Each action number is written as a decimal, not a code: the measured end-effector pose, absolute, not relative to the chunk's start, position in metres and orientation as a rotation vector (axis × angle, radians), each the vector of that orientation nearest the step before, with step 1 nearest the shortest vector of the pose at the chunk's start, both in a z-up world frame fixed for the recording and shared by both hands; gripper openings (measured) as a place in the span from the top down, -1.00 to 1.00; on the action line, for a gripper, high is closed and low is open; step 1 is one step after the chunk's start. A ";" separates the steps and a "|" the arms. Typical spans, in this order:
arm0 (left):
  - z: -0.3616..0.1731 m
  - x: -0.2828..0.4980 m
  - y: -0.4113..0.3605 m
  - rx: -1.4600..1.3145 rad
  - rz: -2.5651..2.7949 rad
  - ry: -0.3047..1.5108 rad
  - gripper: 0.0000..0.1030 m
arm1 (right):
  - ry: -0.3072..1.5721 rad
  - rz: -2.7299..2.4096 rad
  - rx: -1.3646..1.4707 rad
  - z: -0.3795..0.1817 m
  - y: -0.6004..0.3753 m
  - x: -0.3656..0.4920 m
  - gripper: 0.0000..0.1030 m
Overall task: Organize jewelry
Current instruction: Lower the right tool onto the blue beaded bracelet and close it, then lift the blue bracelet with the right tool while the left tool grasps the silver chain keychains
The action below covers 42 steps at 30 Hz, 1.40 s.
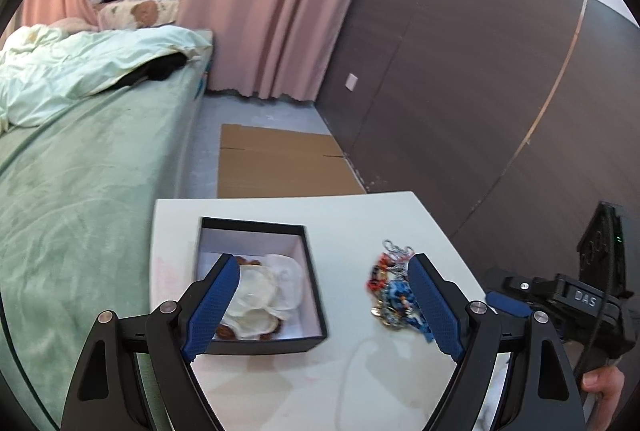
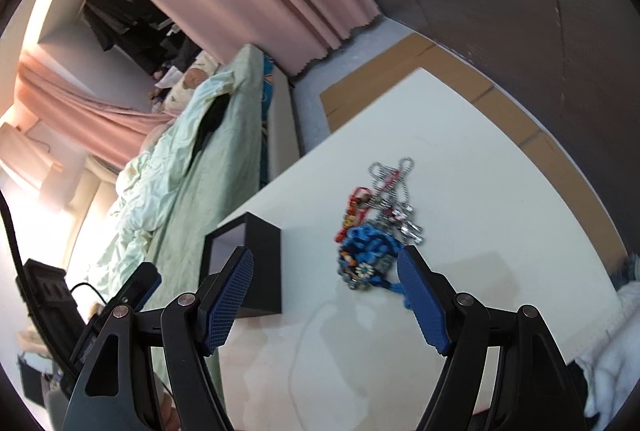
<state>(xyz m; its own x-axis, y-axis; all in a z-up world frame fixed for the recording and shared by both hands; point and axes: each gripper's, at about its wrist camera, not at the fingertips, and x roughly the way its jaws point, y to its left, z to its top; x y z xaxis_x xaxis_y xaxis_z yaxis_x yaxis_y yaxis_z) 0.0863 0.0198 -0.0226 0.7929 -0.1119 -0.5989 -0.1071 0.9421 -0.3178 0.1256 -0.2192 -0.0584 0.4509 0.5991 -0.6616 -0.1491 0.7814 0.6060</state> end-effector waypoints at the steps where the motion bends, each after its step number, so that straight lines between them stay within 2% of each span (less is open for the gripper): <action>1: -0.023 0.087 0.015 -0.343 -0.010 0.662 -0.68 | 1.017 0.478 0.525 -0.063 -0.223 0.126 -0.46; 4: -0.025 0.089 0.004 -0.333 -0.033 0.661 -0.65 | 1.056 0.430 0.528 -0.074 -0.229 0.129 -0.43; 6: -0.026 0.091 -0.003 -0.319 -0.048 0.668 -0.58 | 1.090 0.411 0.511 -0.083 -0.229 0.133 -0.29; 9: -0.030 0.095 -0.016 -0.273 -0.067 0.688 -0.40 | 1.138 0.405 0.513 -0.096 -0.227 0.140 0.09; 11: -0.034 0.097 -0.025 -0.247 -0.075 0.704 -0.29 | 1.163 0.387 0.505 -0.105 -0.225 0.146 0.20; 16: -0.043 0.104 -0.033 -0.243 -0.094 0.734 -0.06 | 1.195 0.369 0.473 -0.114 -0.218 0.158 0.24; 22: -0.048 0.110 -0.029 -0.253 -0.083 0.748 -0.03 | 1.237 0.364 0.411 -0.125 -0.203 0.167 0.27; 30: -0.048 0.117 -0.010 -0.315 -0.036 0.733 -0.03 | 1.239 0.351 0.311 -0.130 -0.201 0.166 0.85; 40: -0.052 0.120 -0.029 -0.290 -0.083 0.750 -0.03 | 1.084 0.428 0.481 -0.088 -0.243 0.149 0.90; 42: -0.053 0.121 -0.036 -0.282 -0.099 0.758 0.06 | 1.059 0.431 0.515 -0.082 -0.252 0.145 0.90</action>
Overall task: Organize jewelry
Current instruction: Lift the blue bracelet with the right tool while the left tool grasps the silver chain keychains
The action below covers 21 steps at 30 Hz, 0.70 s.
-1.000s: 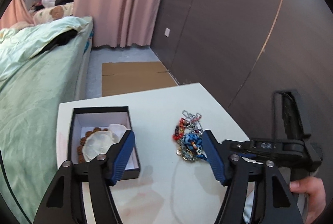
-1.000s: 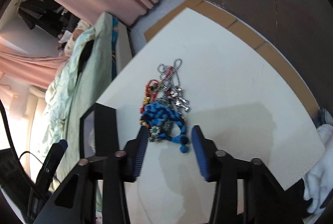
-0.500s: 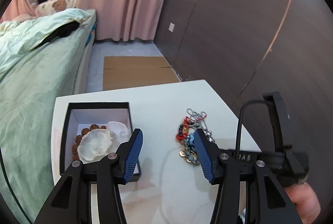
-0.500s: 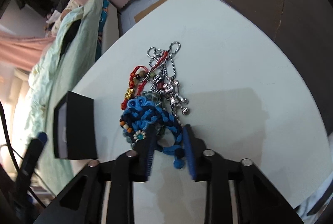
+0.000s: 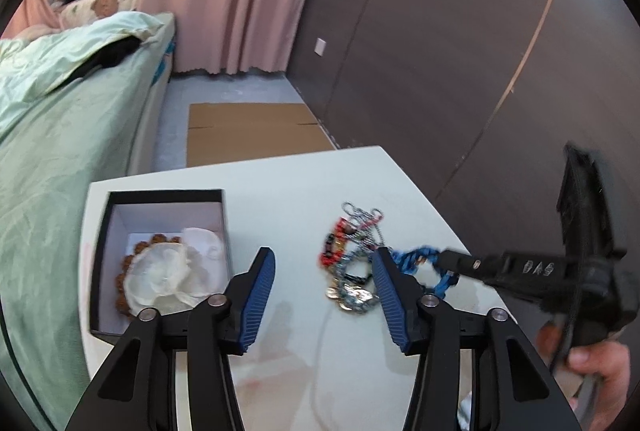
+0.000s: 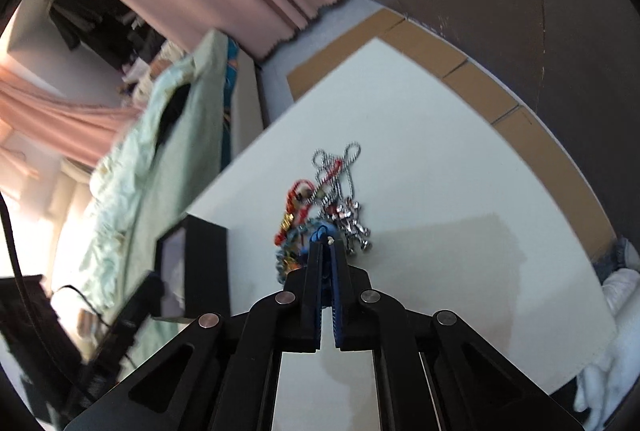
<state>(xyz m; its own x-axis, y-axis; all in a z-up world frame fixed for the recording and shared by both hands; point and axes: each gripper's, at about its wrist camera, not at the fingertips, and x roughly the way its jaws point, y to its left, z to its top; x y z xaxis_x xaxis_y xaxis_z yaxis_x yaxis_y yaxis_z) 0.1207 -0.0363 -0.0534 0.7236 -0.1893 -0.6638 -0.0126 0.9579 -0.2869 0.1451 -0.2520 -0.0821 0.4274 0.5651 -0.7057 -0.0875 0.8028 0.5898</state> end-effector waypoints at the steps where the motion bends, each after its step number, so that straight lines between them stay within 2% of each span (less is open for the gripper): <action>1: -0.055 0.122 -0.042 -0.271 -0.108 0.768 0.09 | 1.045 0.429 0.534 -0.079 -0.258 0.144 0.90; 6: -0.067 0.124 -0.064 -0.221 -0.137 0.800 0.11 | 1.001 0.408 0.591 -0.067 -0.273 0.144 0.90; 8: -0.072 0.127 -0.072 -0.201 -0.138 0.810 0.37 | 0.997 0.400 0.605 -0.065 -0.277 0.143 0.90; 14: -0.091 0.135 -0.084 -0.178 -0.116 0.837 0.53 | 0.994 0.398 0.632 -0.064 -0.281 0.143 0.90; 21: -0.111 0.148 -0.087 -0.162 -0.080 0.880 0.55 | 0.995 0.407 0.625 -0.064 -0.278 0.145 0.90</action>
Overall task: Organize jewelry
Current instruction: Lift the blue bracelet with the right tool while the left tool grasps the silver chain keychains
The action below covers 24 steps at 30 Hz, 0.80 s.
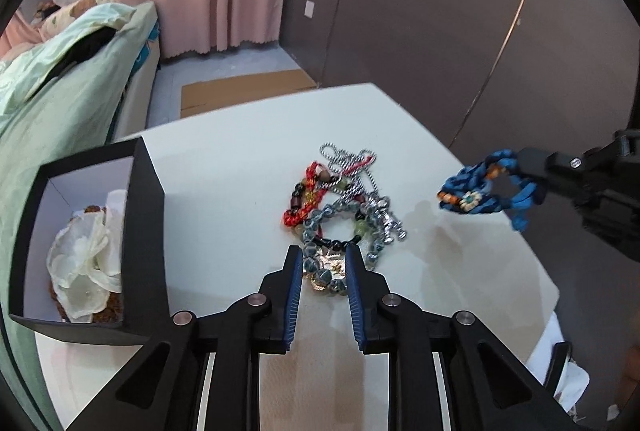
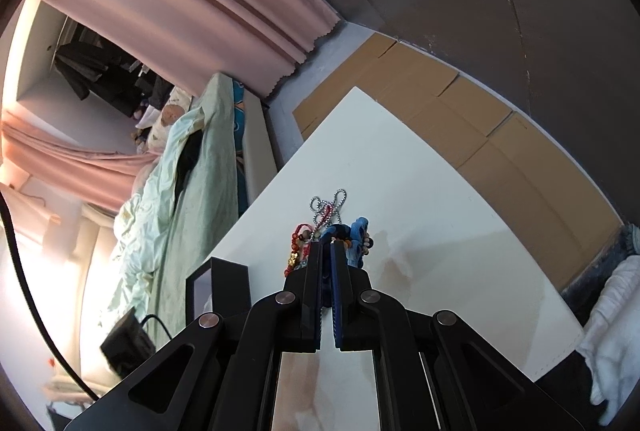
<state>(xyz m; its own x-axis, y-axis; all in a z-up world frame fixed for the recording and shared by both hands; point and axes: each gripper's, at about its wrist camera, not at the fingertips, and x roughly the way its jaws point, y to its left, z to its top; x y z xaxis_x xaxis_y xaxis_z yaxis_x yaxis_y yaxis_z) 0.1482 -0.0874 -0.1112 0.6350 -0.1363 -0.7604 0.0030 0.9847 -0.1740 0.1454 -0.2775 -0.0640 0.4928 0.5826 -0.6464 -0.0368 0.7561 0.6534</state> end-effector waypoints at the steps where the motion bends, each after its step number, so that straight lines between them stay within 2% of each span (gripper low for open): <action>1: -0.114 0.150 -0.088 -0.158 -0.073 0.888 0.55 | 0.997 0.407 0.624 -0.064 -0.277 0.146 0.90; 8: -0.124 0.159 -0.084 -0.182 -0.076 0.913 0.56 | 1.005 0.423 0.611 -0.065 -0.269 0.150 0.90; 9: -0.124 0.160 -0.084 -0.185 -0.080 0.910 0.60 | 1.008 0.427 0.607 -0.065 -0.267 0.150 0.90; 11: -0.123 0.160 -0.083 -0.191 -0.081 0.909 0.84 | 1.011 0.434 0.600 -0.066 -0.264 0.150 0.90; 24: -0.064 0.135 -0.071 -0.234 -0.166 0.760 0.84 | 0.997 0.455 0.577 -0.064 -0.256 0.146 0.90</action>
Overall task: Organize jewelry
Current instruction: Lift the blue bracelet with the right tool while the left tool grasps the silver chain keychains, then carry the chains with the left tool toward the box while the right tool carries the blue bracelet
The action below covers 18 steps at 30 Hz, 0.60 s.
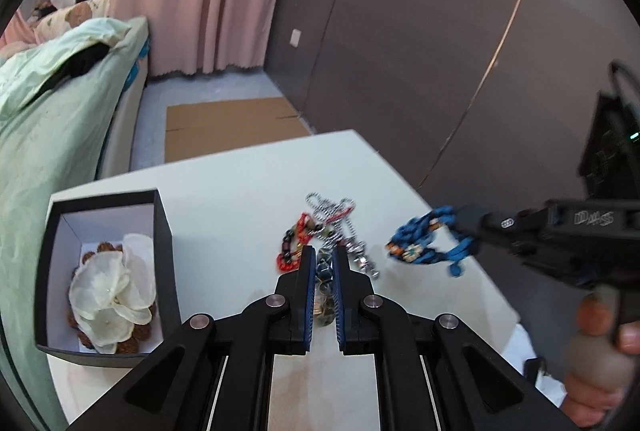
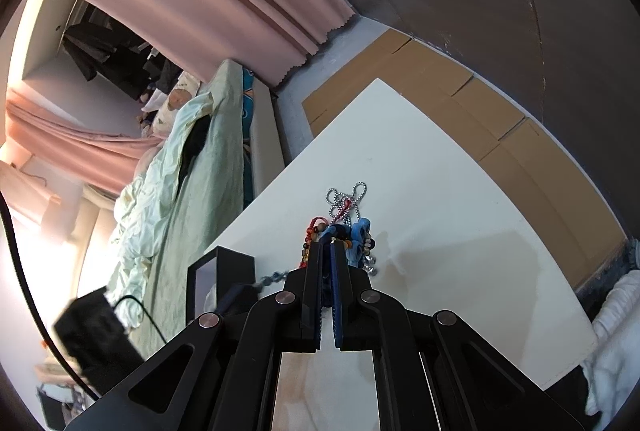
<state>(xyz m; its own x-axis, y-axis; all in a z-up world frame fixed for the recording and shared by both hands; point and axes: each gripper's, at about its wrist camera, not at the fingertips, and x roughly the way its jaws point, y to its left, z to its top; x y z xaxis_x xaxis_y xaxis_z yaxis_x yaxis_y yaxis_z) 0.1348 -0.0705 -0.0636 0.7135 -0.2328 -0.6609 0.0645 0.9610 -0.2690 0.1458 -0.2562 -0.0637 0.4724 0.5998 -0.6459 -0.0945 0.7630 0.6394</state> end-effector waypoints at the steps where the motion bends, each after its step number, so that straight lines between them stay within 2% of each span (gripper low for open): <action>1: -0.060 0.133 -0.070 -0.234 -0.171 0.754 0.84 | 0.995 0.458 0.576 -0.063 -0.256 0.145 0.90; 18: -0.011 0.097 -0.005 -0.320 -0.125 0.632 0.84 | 0.906 0.575 0.532 -0.046 -0.224 0.130 0.90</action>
<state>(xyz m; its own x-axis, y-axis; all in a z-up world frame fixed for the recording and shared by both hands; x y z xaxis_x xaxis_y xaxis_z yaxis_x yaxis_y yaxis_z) 0.0970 -0.0046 -0.0109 0.8013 -0.2109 -0.5599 0.0173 0.9436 -0.3306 0.1298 -0.2238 -0.0458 0.4896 0.6607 -0.5691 -0.2337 0.7282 0.6443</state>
